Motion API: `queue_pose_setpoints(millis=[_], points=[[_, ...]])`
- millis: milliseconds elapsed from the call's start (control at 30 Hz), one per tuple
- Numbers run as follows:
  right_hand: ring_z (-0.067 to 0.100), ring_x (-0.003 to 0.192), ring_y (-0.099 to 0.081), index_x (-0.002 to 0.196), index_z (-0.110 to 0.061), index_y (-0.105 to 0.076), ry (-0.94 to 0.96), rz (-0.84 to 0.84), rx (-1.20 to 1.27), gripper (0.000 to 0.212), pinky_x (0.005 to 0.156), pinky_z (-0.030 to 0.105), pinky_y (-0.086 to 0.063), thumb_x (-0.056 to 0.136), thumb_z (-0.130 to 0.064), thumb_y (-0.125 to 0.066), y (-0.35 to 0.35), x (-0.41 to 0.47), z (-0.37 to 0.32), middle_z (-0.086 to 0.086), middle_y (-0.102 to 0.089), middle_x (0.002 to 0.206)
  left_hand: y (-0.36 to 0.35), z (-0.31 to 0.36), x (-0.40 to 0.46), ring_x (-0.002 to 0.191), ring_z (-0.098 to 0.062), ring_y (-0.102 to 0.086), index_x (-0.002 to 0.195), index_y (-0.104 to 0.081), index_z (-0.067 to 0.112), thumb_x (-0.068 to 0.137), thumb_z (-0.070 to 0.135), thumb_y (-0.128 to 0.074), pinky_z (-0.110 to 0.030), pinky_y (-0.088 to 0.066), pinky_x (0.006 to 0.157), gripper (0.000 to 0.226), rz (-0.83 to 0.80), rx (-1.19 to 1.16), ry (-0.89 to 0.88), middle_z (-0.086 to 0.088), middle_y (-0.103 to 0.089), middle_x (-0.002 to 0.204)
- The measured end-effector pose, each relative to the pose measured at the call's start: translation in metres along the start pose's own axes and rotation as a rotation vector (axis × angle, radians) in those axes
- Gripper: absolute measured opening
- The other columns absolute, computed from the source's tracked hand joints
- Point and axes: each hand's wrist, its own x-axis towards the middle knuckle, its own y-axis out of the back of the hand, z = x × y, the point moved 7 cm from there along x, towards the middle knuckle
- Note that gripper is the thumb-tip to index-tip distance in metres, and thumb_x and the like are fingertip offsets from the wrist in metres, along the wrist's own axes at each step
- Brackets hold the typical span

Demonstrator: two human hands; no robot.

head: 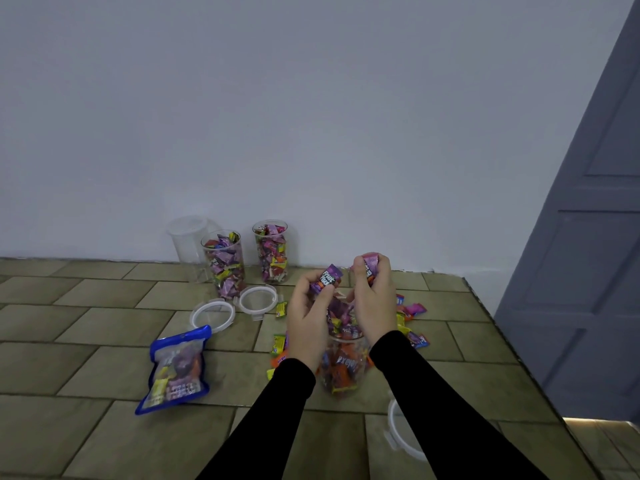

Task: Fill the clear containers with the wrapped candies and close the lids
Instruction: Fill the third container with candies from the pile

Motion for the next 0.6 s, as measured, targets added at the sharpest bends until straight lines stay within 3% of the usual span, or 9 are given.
queue_pose_setpoints(millis=[67,167,233,267,367,500,600], points=[[0.029,0.072,-0.063,0.091,-0.037,-0.043,-0.003,-0.004,-0.013,0.019,0.069,0.043,-0.053,0.093,-0.055,-0.041,0.0,0.0,-0.002,0.004,-0.06,0.08,-0.001,0.003,0.001,0.097,-0.028,-0.065,0.101,-0.063,0.013,0.092,0.016,-0.057,-0.045,-0.051,0.088,0.011,0.017,0.043,-0.022,-0.008,-0.07,0.096],[0.014,0.067,-0.056,0.098,-0.019,-0.047,0.016,-0.005,-0.019,0.022,0.065,0.03,-0.044,0.098,-0.041,-0.043,0.002,-0.001,-0.007,-0.004,-0.054,0.076,-0.004,0.005,0.005,0.094,-0.021,-0.066,0.105,-0.062,0.015,0.092,0.023,-0.055,-0.039,-0.052,0.087,0.017,0.008,0.151,-0.069,-0.003,-0.071,0.095],[0.015,0.063,-0.052,0.099,-0.015,-0.047,0.02,-0.01,-0.022,0.024,0.062,0.032,-0.042,0.099,-0.039,-0.043,0.002,-0.002,-0.009,-0.004,-0.052,0.073,-0.006,0.005,0.01,0.094,-0.014,-0.064,0.103,-0.063,0.021,0.087,0.027,-0.055,-0.034,-0.051,0.086,0.018,-0.007,0.24,-0.097,0.008,-0.068,0.095],[0.016,0.063,-0.053,0.099,-0.015,-0.047,0.018,-0.011,-0.024,0.024,0.062,0.032,-0.043,0.099,-0.039,-0.043,0.003,-0.002,-0.009,-0.004,-0.052,0.072,-0.006,0.005,0.011,0.092,-0.011,-0.063,0.1,-0.063,0.021,0.086,0.025,-0.055,-0.031,-0.051,0.084,0.017,-0.017,0.255,-0.1,0.012,-0.067,0.093],[0.001,0.063,-0.05,0.098,-0.013,-0.048,0.02,0.003,-0.027,0.022,0.059,0.016,-0.038,0.099,-0.034,-0.044,0.004,-0.002,-0.01,-0.007,-0.051,0.073,-0.006,0.0,0.012,0.075,-0.012,-0.065,0.088,-0.063,0.005,0.085,0.01,-0.055,-0.026,-0.053,0.068,0.01,-0.05,0.158,-0.05,0.008,-0.066,0.08],[0.009,0.064,-0.045,0.097,-0.011,-0.049,0.027,0.0,-0.037,0.026,0.059,0.02,-0.037,0.099,-0.036,-0.044,0.004,-0.002,-0.012,-0.005,-0.049,0.075,0.002,-0.005,0.015,0.087,-0.013,-0.061,0.075,-0.06,0.004,0.077,0.016,-0.051,-0.029,-0.047,0.08,0.015,-0.035,0.143,-0.05,-0.004,-0.065,0.085],[0.011,0.064,-0.049,0.095,-0.012,-0.048,0.025,-0.003,-0.013,0.025,0.062,0.021,-0.04,0.099,-0.037,-0.044,0.004,-0.003,-0.011,-0.004,-0.051,0.074,0.003,-0.012,0.011,0.089,-0.01,-0.06,0.086,-0.063,0.004,0.08,0.023,-0.049,-0.023,-0.047,0.081,0.025,-0.064,0.129,-0.02,-0.002,-0.065,0.089]])
